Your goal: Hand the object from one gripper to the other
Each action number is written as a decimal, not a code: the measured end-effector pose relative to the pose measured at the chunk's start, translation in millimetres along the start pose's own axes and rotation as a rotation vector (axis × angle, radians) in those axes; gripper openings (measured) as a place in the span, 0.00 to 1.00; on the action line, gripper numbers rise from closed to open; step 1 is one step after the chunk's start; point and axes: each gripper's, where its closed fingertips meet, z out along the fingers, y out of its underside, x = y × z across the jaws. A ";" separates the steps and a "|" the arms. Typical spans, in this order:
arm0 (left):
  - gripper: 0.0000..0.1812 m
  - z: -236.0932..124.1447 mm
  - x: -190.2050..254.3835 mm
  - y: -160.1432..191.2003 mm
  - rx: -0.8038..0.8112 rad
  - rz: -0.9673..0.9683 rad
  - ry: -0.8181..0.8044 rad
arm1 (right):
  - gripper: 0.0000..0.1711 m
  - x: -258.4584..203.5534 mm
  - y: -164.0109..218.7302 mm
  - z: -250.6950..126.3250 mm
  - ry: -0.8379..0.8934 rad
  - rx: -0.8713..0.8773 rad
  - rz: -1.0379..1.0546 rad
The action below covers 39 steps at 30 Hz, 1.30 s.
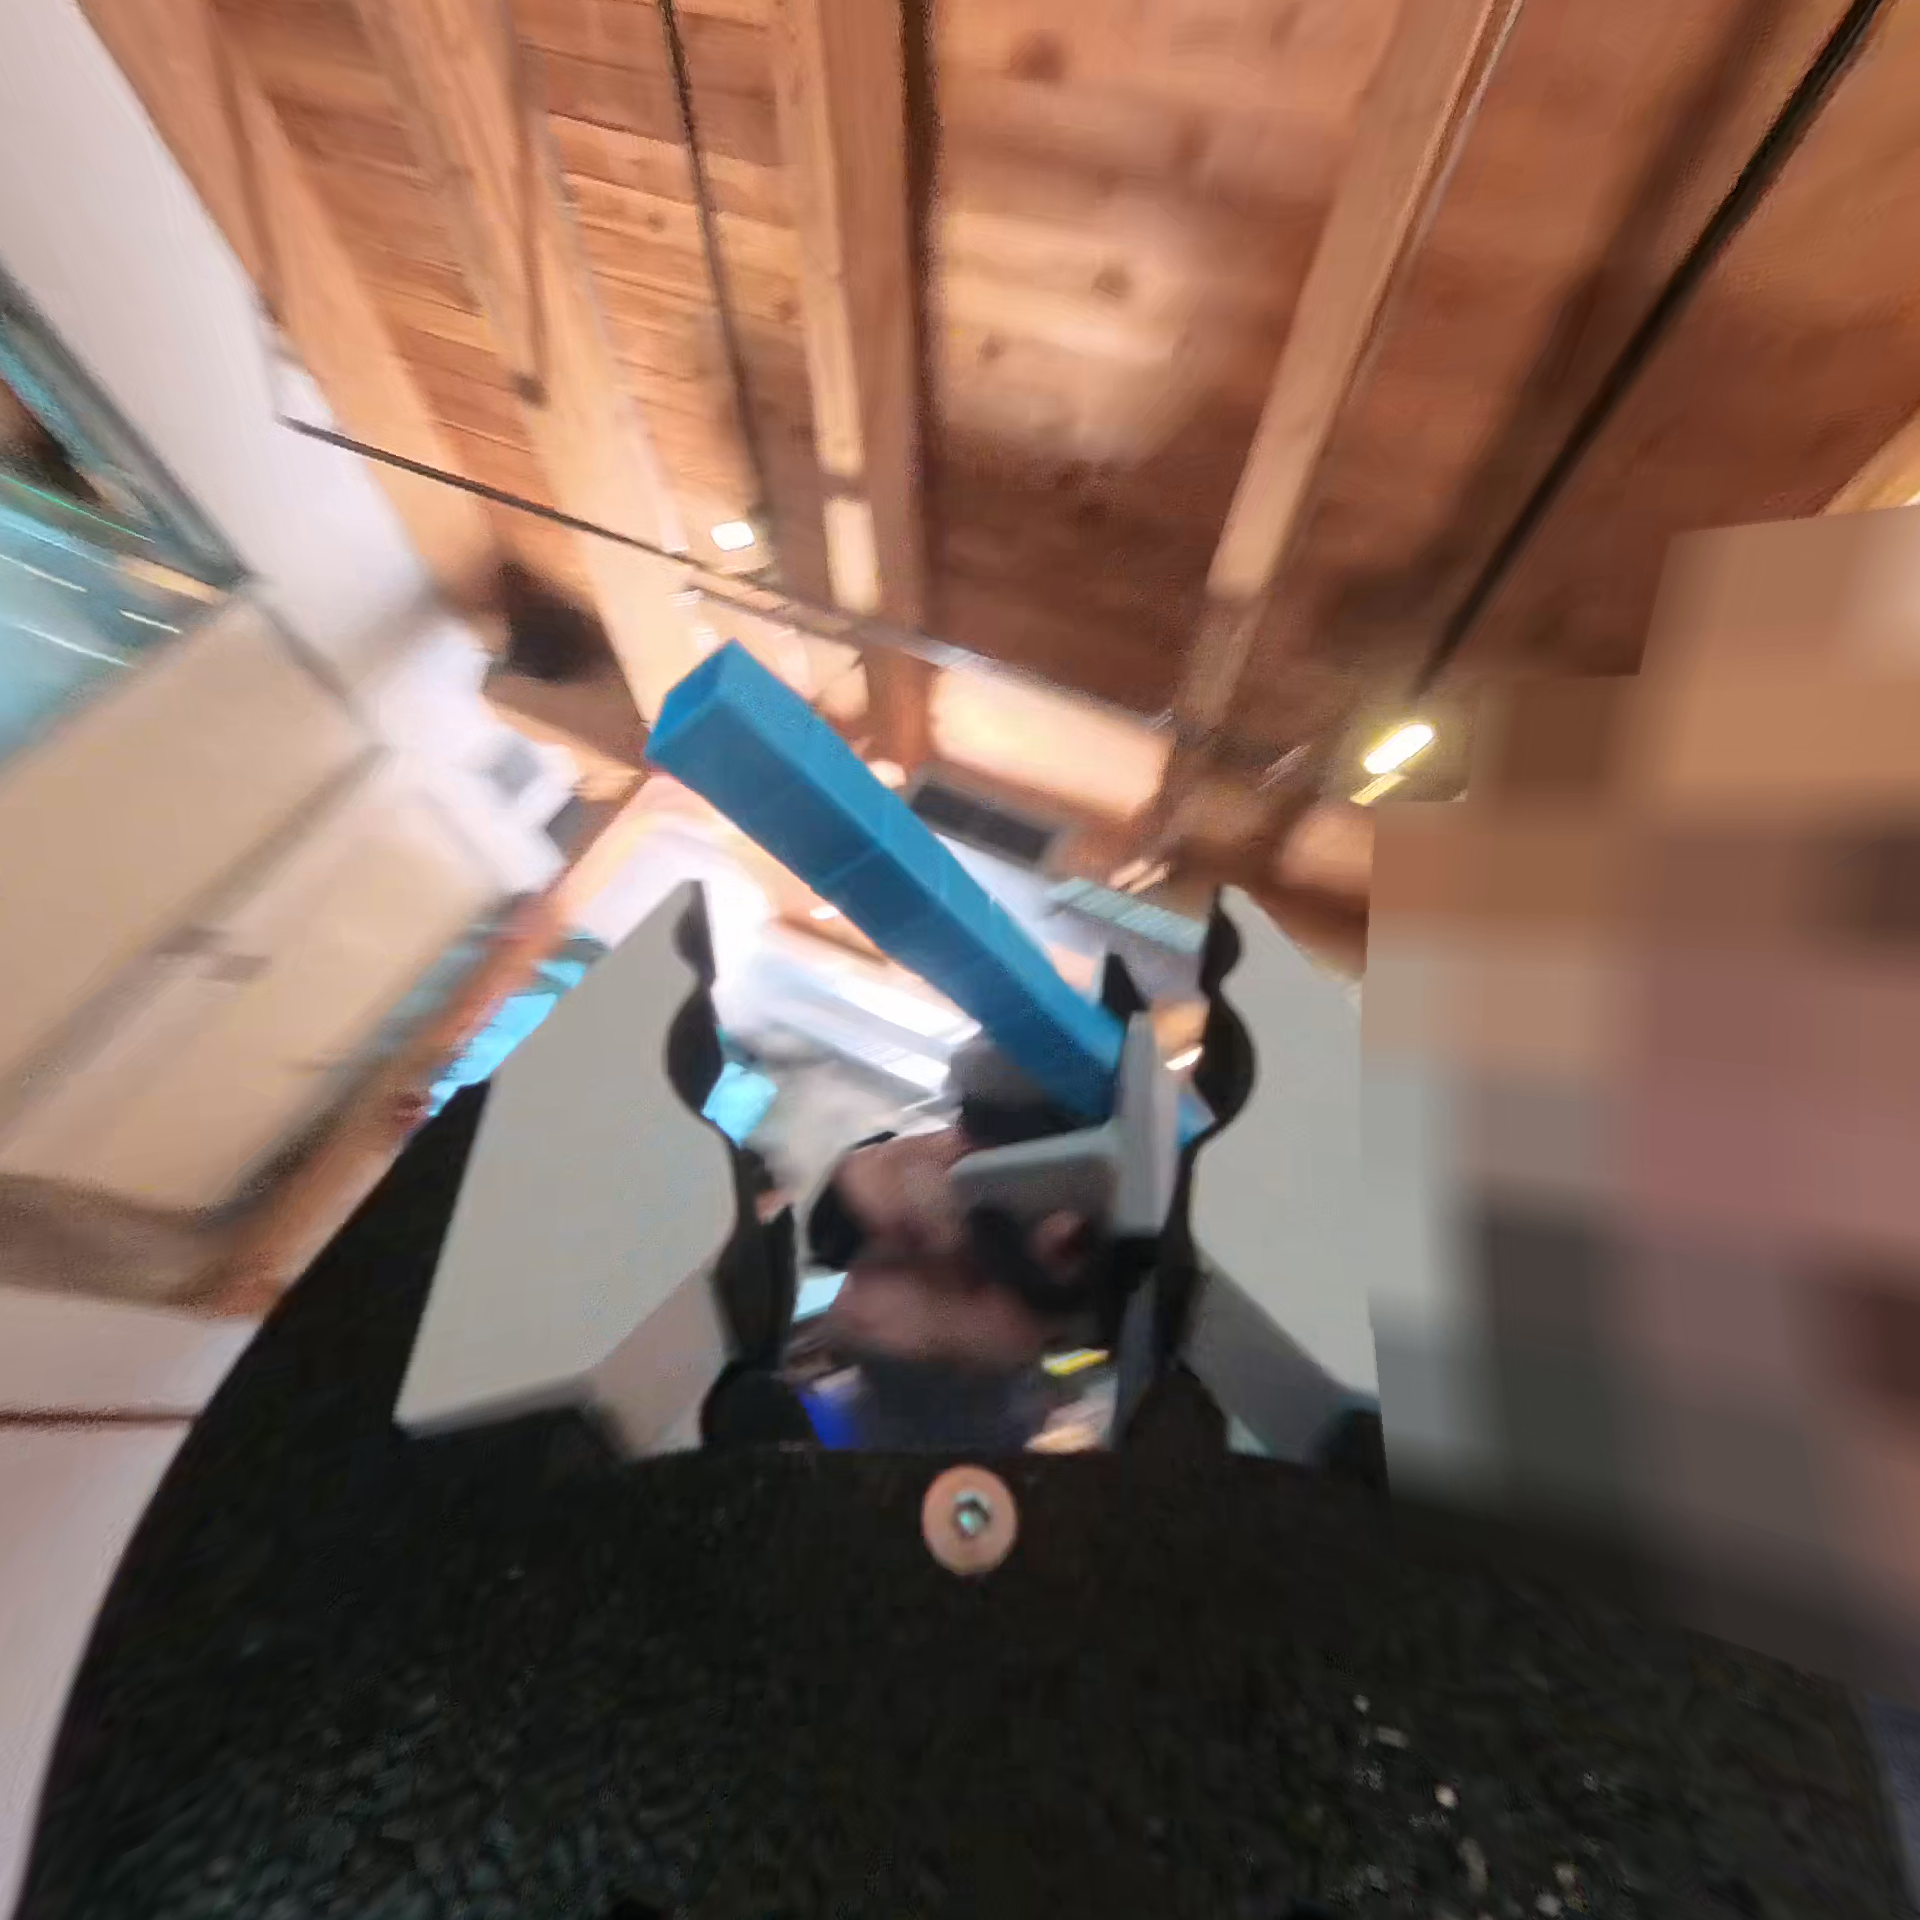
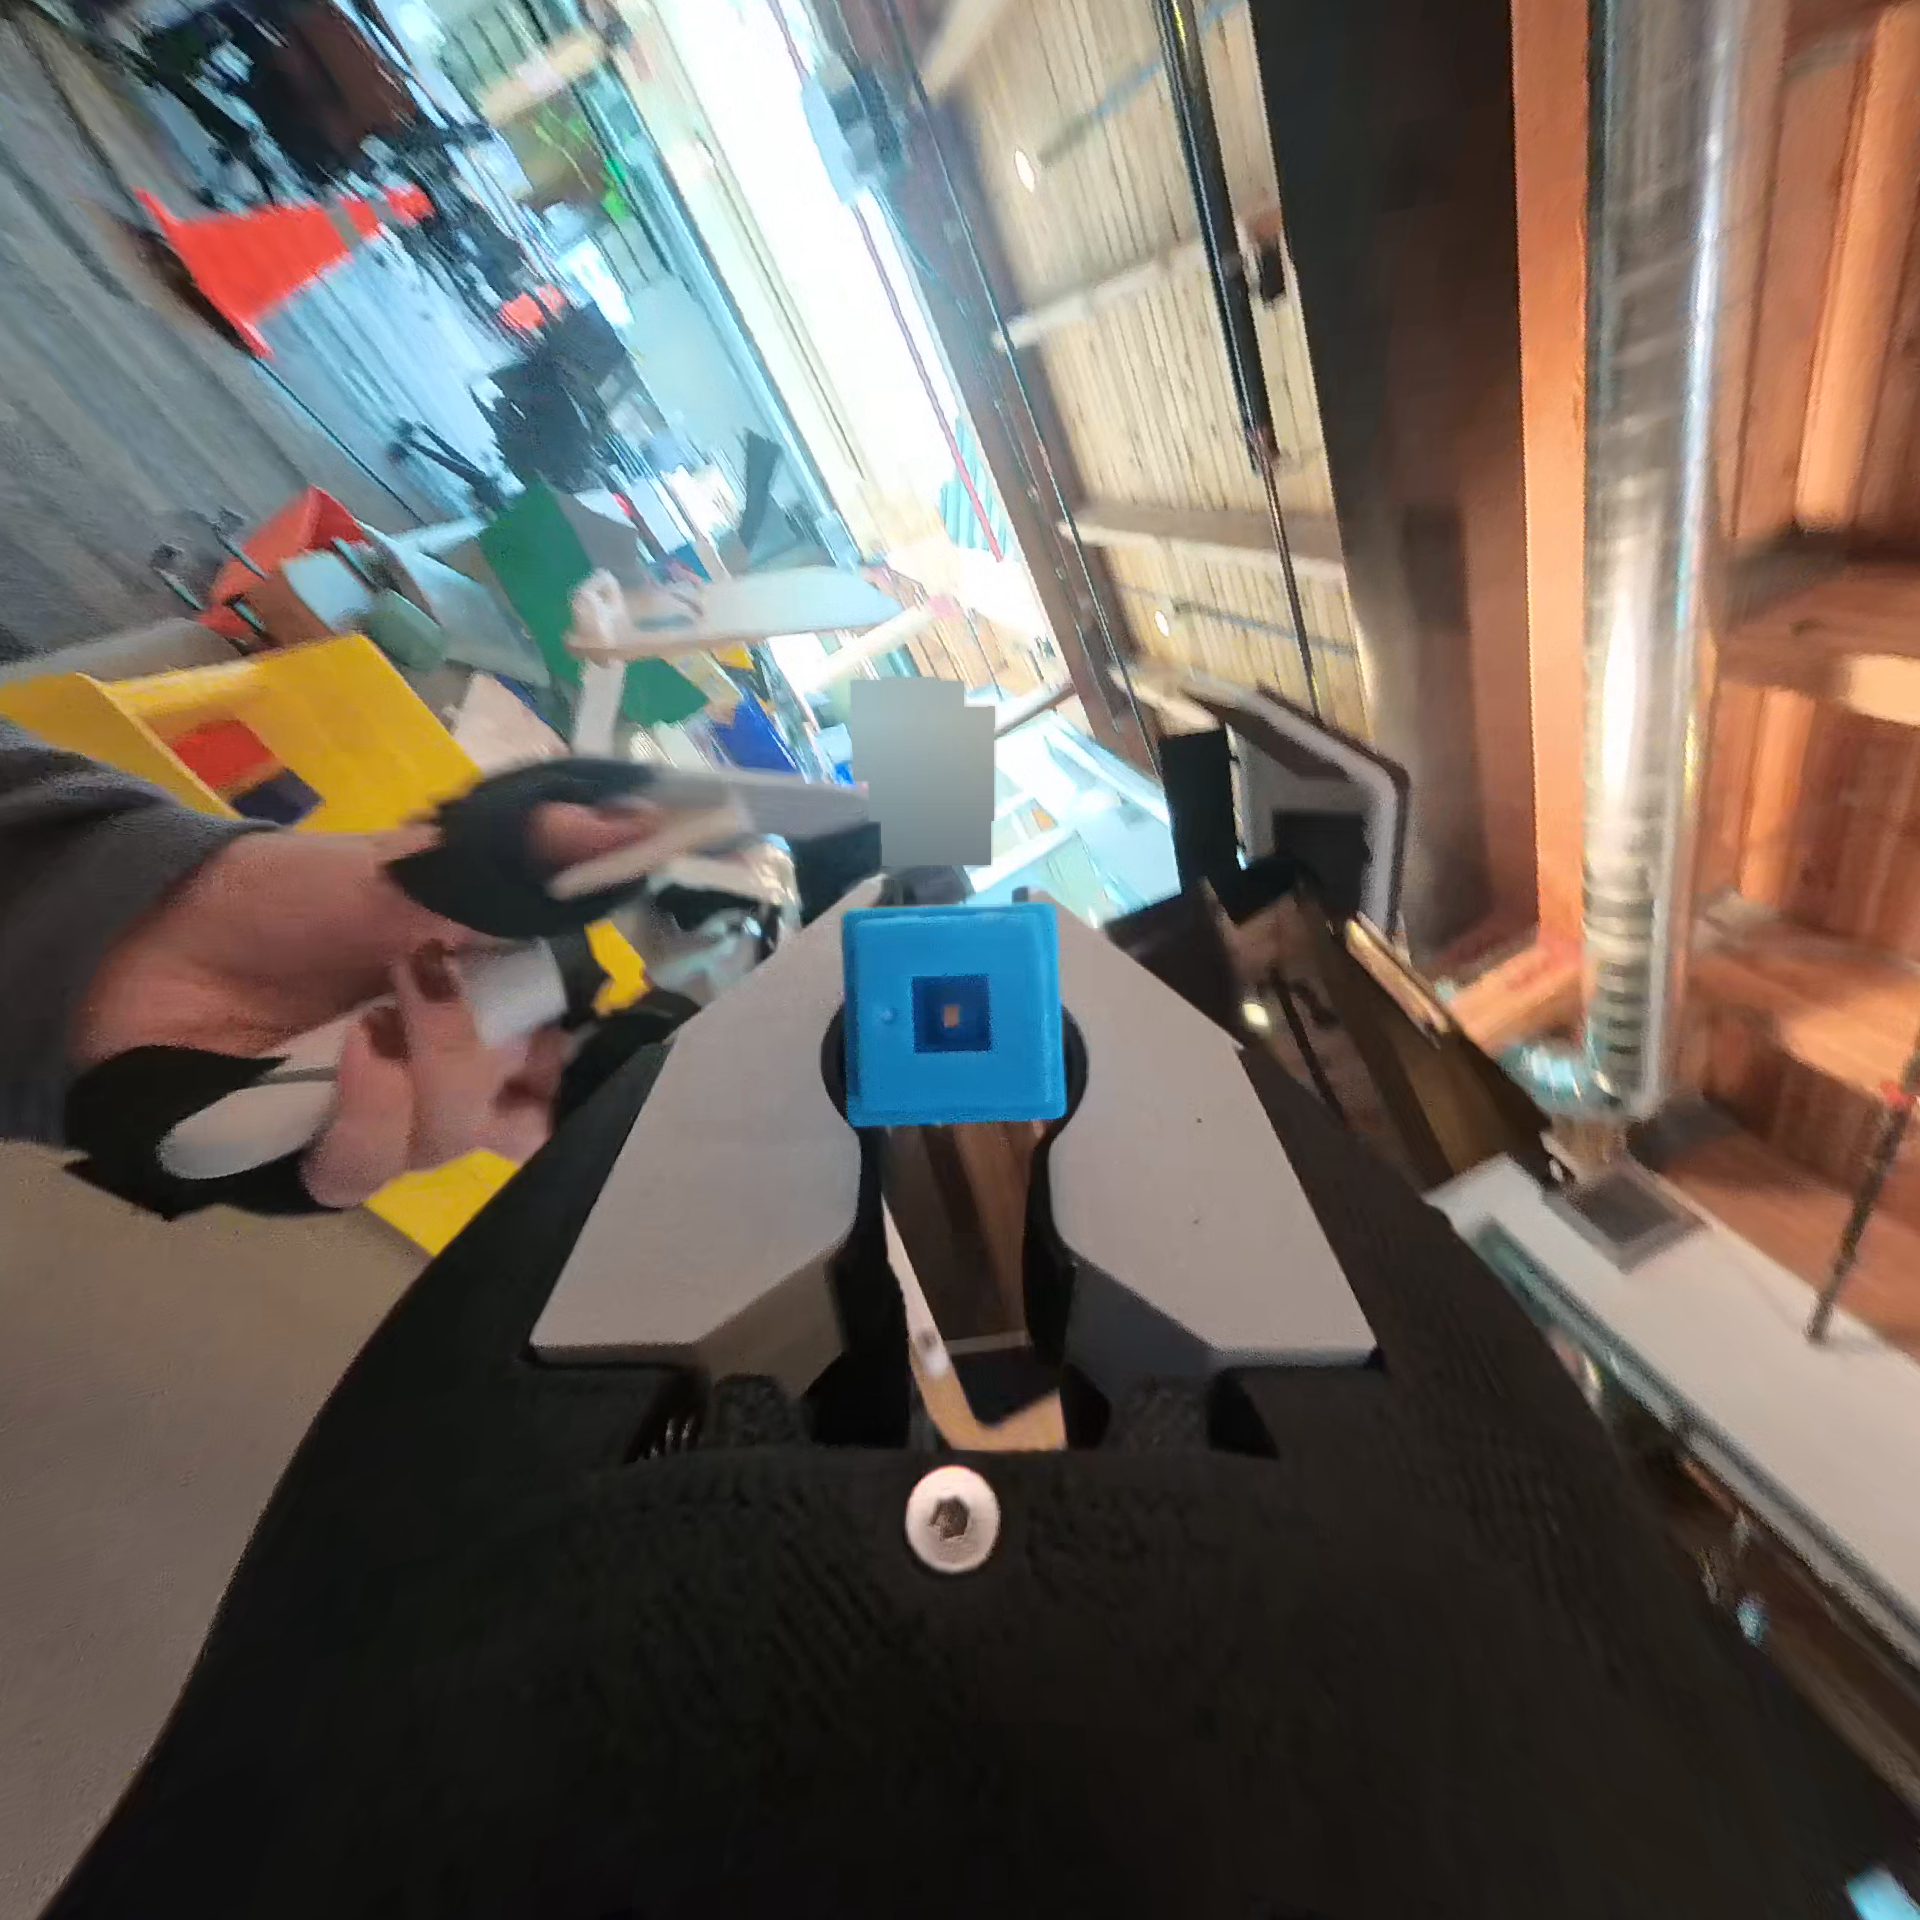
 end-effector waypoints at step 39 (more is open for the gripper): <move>0.11 13.3 -0.4 -11.5 0.136 -0.284 0.105 | 0.46 -32.2 40.9 7.4 -0.127 -0.298 -0.177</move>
